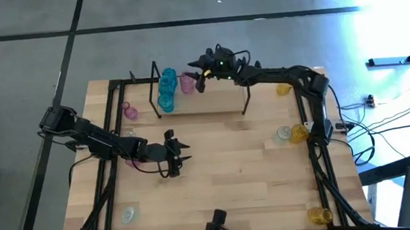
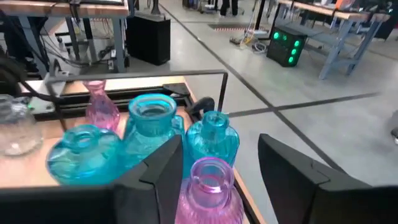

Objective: Sort vases onto shelf
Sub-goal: Put the bottom pink vase on the shelf aligned with the other pink vase

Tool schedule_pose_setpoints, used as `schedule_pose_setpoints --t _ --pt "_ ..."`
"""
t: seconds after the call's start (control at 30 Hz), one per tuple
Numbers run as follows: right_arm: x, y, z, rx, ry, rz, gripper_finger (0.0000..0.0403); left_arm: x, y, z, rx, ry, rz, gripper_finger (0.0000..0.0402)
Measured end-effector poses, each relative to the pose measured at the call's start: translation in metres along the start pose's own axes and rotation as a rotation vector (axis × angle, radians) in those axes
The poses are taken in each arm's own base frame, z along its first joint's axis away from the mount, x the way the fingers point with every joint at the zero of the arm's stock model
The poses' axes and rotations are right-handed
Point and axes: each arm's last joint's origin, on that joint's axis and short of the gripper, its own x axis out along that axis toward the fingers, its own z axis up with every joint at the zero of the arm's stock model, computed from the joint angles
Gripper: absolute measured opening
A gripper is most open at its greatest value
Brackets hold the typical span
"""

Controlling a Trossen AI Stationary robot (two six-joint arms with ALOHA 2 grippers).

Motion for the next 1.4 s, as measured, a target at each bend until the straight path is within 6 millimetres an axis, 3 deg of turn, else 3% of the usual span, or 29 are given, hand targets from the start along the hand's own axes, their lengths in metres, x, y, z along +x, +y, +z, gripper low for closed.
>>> schedule_pose_setpoints --t 0.13,0.3,0.43,0.6,0.83,0.97,1.07,1.4 --pt "-0.028 0.004 0.028 -0.02 0.049 0.07 0.019 0.001 -0.001 0.003 0.017 0.007 0.0 0.0182" --pt "-0.067 0.022 0.044 -0.035 0.161 0.243 0.0191 -0.004 -0.003 0.029 0.043 0.083 0.012 0.0182" --pt "-0.096 0.045 0.037 -0.077 0.183 0.305 0.0191 -0.018 -0.001 0.055 0.059 0.192 0.029 0.0182" --pt "-0.13 0.077 0.018 -0.126 0.158 0.297 0.0191 -0.05 0.007 0.088 -0.002 0.337 0.074 0.0182" --pt "-0.163 0.11 0.013 -0.189 0.108 0.33 0.0191 -0.099 0.021 0.114 -0.246 0.611 0.111 0.0182" --pt "-0.168 0.122 0.019 -0.202 0.084 0.368 0.0191 -0.121 0.026 0.112 -0.446 0.834 0.144 0.0182" --pt "-0.169 0.13 0.018 -0.209 0.087 0.394 0.0191 -0.13 0.027 0.103 -0.483 0.923 0.236 0.0182" --pt "-0.17 0.135 0.014 -0.221 0.148 0.338 0.0191 -0.118 0.028 0.051 -0.477 1.138 0.321 0.0182"
